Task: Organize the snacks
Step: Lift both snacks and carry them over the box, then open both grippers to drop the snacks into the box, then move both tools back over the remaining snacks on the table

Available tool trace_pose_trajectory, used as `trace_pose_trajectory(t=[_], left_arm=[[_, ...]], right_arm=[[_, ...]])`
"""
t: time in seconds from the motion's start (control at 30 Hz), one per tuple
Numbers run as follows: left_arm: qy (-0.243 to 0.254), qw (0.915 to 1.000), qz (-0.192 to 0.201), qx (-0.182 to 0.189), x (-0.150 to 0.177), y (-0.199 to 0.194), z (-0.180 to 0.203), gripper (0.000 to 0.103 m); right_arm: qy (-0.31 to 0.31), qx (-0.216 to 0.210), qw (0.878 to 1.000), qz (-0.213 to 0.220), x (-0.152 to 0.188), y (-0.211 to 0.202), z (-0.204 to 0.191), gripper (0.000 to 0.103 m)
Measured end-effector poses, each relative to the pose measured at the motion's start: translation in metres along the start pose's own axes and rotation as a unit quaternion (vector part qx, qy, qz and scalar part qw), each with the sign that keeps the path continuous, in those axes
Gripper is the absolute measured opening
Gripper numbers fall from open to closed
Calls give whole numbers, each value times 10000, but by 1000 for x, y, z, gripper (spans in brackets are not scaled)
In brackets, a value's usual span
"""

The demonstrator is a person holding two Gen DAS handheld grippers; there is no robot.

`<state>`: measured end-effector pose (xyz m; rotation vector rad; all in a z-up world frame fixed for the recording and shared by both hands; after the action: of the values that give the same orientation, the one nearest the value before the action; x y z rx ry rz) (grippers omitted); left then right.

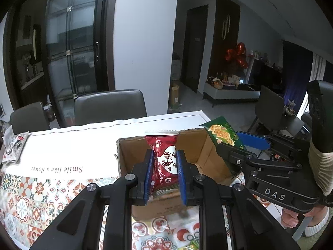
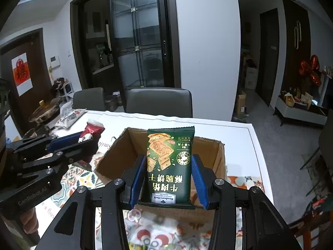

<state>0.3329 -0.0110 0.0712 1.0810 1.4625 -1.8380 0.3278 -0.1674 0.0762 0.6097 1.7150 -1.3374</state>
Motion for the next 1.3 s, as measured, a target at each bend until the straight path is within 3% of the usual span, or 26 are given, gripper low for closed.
trace_pose_trajectory(t=[0.43, 0.53, 0.6, 0.67, 0.93, 1.3], left_arm=[[96, 9984, -546, -108, 4, 58, -6, 23], [217, 9976, -585, -308, 5, 58, -3, 39], [278, 9974, -486, -445, 7, 51, -1, 44], [261, 9968, -476, -585, 10, 42, -1, 44], [246, 9977, -287, -563, 31, -4, 6, 46], [54, 9988, -253, -427, 82, -58, 8, 49]], right_arm=[[62, 15, 9996, -268, 1, 51, 14, 45], [65, 174, 9995, -270, 4, 57, 18, 48], [60, 256, 9994, -225, 5, 55, 18, 59], [59, 240, 9995, -181, 7, 49, 18, 59], [29, 194, 9998, 94, 25, 2, 1, 59], [33, -71, 10000, 31, 71, -45, -32, 59]])
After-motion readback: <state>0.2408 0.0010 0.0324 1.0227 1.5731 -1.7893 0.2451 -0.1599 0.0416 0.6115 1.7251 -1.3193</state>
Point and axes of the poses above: each gripper's, at about its wrist camera, not at the fingertips, and y roughly the way its jaws point, z to its right, x to its underside, the point moved 2 cm from there along y, roughly the way its jaws point, and after that the axes turned 4 degrees about z, right-handed, at the moved point
